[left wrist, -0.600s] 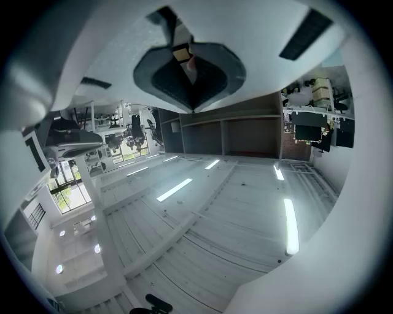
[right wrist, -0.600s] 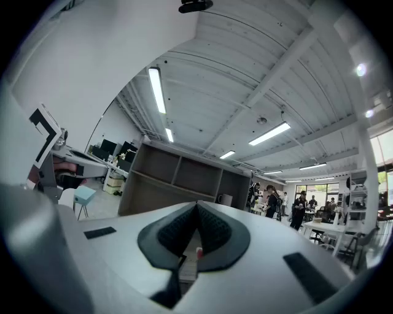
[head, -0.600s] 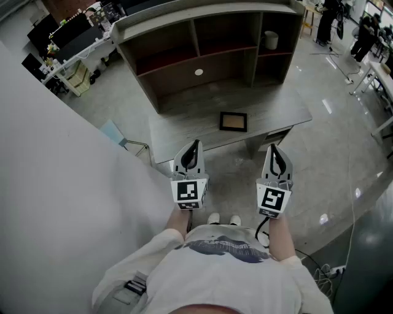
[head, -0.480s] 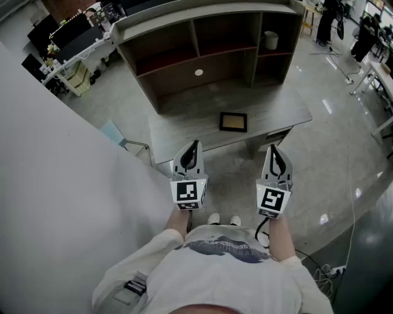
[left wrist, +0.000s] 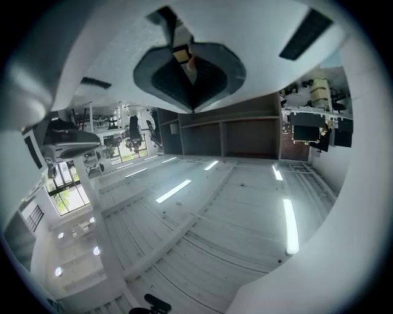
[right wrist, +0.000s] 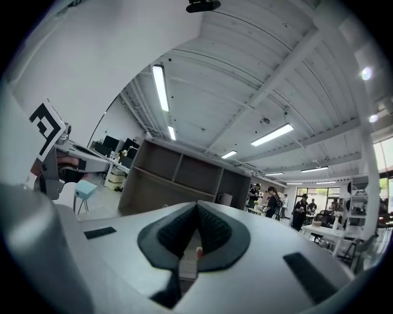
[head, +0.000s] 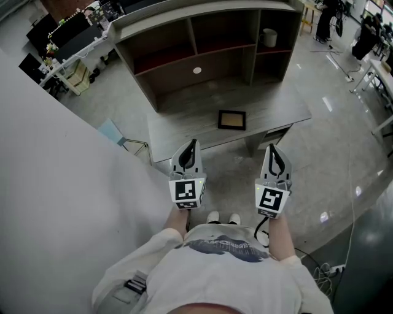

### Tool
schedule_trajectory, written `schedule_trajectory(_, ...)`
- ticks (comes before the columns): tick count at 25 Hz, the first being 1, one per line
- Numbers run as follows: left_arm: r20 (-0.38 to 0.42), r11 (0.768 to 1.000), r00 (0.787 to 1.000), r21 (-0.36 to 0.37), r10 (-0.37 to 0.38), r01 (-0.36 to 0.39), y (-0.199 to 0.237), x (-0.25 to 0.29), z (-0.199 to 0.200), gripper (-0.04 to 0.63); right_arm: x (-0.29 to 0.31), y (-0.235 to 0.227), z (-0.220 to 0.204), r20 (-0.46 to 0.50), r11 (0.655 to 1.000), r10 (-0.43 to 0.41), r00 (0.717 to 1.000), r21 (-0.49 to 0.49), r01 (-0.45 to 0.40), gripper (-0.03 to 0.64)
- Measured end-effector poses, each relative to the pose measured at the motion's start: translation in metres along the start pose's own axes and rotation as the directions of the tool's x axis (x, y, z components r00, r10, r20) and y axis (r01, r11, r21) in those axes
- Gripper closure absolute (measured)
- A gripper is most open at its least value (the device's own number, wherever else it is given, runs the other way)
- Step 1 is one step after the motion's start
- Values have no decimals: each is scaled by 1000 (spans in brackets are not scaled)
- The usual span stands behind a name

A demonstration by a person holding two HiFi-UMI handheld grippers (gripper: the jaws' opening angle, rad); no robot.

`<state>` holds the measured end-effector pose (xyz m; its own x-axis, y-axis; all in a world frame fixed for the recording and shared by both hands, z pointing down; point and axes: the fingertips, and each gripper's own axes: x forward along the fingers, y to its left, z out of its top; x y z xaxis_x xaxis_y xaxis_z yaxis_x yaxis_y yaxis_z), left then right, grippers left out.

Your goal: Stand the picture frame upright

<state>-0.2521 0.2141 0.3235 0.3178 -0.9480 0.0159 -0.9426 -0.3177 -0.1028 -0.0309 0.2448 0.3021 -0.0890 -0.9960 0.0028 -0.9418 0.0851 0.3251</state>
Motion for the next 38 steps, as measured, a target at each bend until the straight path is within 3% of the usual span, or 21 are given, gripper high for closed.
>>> schedule_trajectory(6, -4, 1000, 1000, -4, 9, -10, -4, 2, 3, 589, 1, -7, -6, -5, 1000, 9, 1000, 10, -9, 618)
schedule_trajectory(11, -8, 999, 999, 16, 39, -39, -4, 6, 12, 588, 0, -27, 1, 80, 974, 50, 996, 217, -67, 617)
schedule_trajectory(12, -19, 998, 999, 36, 51, -51, -4, 6, 13, 589, 0, -29, -1, 80, 964, 77, 994, 247, -95, 593)
schedule_trajectory(14, -42, 996, 997, 69, 62, -59, -6, 6, 12, 588, 0, -33, -6, 71, 944, 131, 989, 294, -146, 452)
schedule_trajectory(16, -56, 997, 997, 49, 62, -59, -8, 7, 9, 583, -2, -42, -12, 63, 929, 142, 988, 335, -155, 443)
schedule_trajectory(19, -70, 999, 996, -17, 50, -51, -14, 11, 5, 467, -5, -58, -26, 47, 907, 148, 988, 392, -154, 443)
schedule_trajectory(25, -141, 998, 990, -44, 29, -36, -32, 16, -10, 387, -8, -84, -60, -20, 850, 185, 982, 505, -150, 416)
schedule_trajectory(31, -198, 996, 979, -66, 48, -62, -34, 23, -22, 362, -1, -102, -87, -83, 813, 201, 976, 570, -119, 402)
schedule_trajectory(38, -269, 998, 963, -48, 14, -28, -22, 49, -48, 360, 29, -93, -99, -114, 806, 220, 969, 581, -115, 402)
